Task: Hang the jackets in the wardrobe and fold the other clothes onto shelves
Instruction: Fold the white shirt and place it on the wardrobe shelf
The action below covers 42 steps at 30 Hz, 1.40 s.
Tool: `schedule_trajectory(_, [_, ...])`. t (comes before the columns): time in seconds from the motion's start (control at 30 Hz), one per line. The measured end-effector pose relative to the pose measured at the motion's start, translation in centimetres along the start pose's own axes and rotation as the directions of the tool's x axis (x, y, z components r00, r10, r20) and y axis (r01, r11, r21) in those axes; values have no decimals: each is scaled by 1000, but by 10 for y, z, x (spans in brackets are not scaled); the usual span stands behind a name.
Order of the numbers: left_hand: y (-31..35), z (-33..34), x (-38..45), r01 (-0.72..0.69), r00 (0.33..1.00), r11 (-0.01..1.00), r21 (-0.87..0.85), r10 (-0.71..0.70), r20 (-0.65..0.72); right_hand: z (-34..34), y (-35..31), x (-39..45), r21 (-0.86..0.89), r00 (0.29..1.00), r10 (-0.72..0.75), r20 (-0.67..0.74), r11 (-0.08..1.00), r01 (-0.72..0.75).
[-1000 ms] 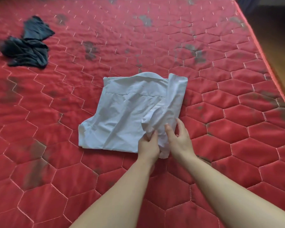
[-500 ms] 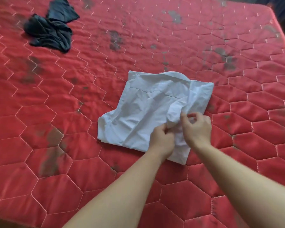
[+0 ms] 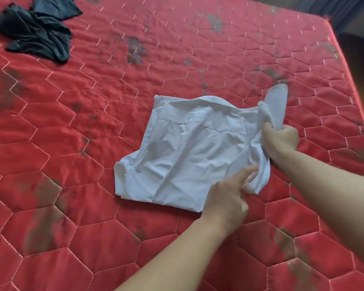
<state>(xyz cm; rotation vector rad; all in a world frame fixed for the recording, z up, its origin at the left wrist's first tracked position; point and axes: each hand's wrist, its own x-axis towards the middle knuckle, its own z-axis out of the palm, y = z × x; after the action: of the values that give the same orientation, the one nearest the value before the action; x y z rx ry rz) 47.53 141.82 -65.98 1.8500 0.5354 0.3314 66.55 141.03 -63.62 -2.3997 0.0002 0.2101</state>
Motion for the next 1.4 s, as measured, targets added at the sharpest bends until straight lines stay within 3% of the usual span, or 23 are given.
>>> schedule_trajectory(0.07, [-4, -10, -2, 37, 996, 998, -51, -41, -78, 7, -17, -15, 164, 1000, -16, -3, 986, 16])
schedule_trajectory(0.13, [-10, -22, -1, 103, 978, 983, -151, -128, -165, 24, -35, -31, 201, 996, -67, 63, 978, 53])
schedule_trajectory(0.3, [-36, -68, -13, 212, 947, 948, -237, -259, -188, 85, -77, -65, 114, 939, -218, 266, 974, 194])
schedule_trajectory(0.53, [-98, -117, -42, 382, 790, 852, -359, -503, -352, 162, -78, -92, -23, 812, -272, 517, 943, 331])
schedule_trajectory(0.63, [-114, -129, -47, 393, 773, 835, -384, -526, -353, 181, -67, -98, -9, 777, -278, 565, 939, 343])
schedule_trajectory(0.8, [-107, -147, -42, 356, 795, 782, -511, -541, -274, 202, -73, -100, -13, 790, -289, 541, 936, 351])
schedule_trajectory(0.87, [-107, -153, -35, 412, 723, 709, -573, -637, -268, 205, -74, -100, -6, 781, -267, 564, 945, 327])
schedule_trajectory(0.93, [-112, -160, -32, 502, 580, 491, -712, -802, -145, 203, -67, -101, -21, 757, -322, 569, 914, 405])
schedule_trajectory(1.0, [-116, -168, -35, 544, 522, 338, -768, -853, -5, 198, -56, -101, -57, 664, -523, 534, 762, 646])
schedule_trajectory(1.03, [-121, -170, -36, 550, 522, 343, -761, -853, -7, 197, -52, -100, -74, 586, -617, 525, 653, 754])
schedule_trajectory(1.1, [-126, -174, -36, 537, 538, 436, -722, -836, -105, 199, -47, -96, -114, 468, -697, 542, 491, 864])
schedule_trajectory(1.17, [-126, -177, -35, 514, 553, 518, -684, -810, -198, 201, -48, -92, -107, 404, -727, 555, 419, 902])
schedule_trajectory(1.27, [-126, -184, -29, 575, 621, 575, -582, -770, -146, 200, -64, -83, -10, 264, -797, 544, 309, 951])
schedule_trajectory(1.33, [-127, -192, -24, 605, 670, 633, -483, -732, -120, 201, -88, -74, 62, 75, -777, 625, 145, 987])
schedule_trajectory(1.4, [-126, -199, -17, 629, 705, 695, -348, -699, -121, 208, -111, -60, 103, -129, -656, 743, -78, 992])
